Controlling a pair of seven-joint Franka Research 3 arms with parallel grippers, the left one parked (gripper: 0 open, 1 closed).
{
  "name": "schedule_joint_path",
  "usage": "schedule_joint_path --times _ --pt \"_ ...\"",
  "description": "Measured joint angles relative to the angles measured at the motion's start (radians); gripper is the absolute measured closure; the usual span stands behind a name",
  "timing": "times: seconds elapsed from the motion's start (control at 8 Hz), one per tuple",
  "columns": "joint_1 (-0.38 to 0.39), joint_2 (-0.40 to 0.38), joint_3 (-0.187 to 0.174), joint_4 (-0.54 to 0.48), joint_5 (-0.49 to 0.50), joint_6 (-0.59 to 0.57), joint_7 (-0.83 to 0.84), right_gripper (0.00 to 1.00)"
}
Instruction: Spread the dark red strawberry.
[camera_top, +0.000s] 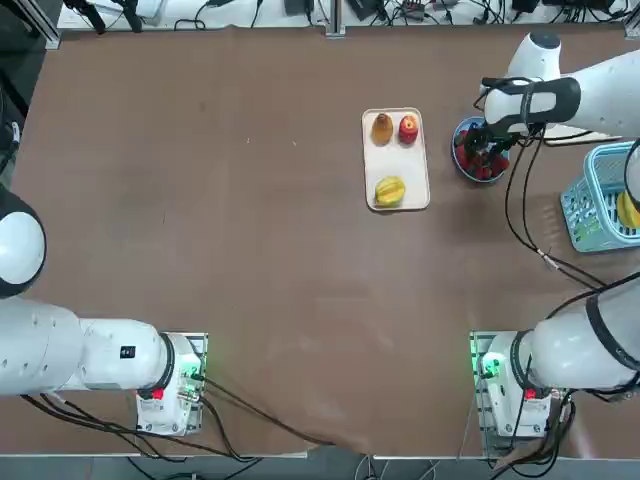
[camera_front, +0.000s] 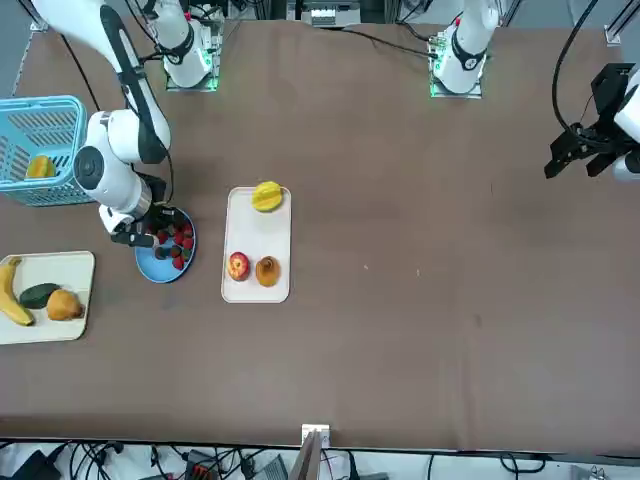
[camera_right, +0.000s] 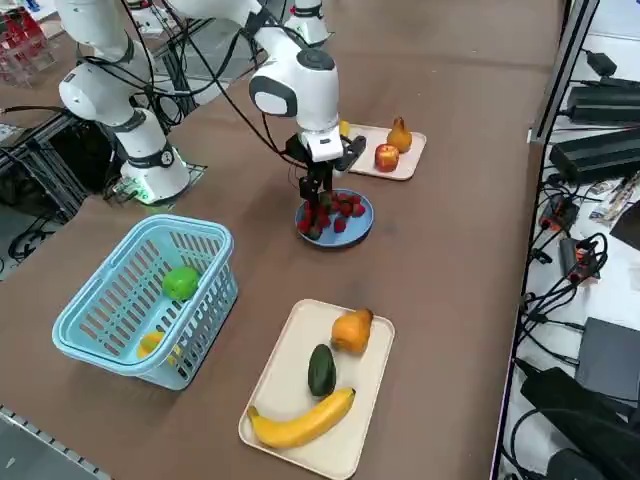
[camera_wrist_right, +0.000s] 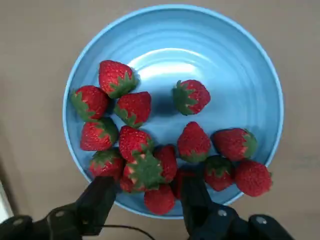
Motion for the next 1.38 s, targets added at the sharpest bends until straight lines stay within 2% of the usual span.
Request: schedule_joint_path --times 0.38,1.38 --pt "0.0 0.005 0.0 0.001 0.0 0.006 0.0 0.26" --pt "0.002 0.031 0.001 0.024 0.0 0.011 0.001 0.27"
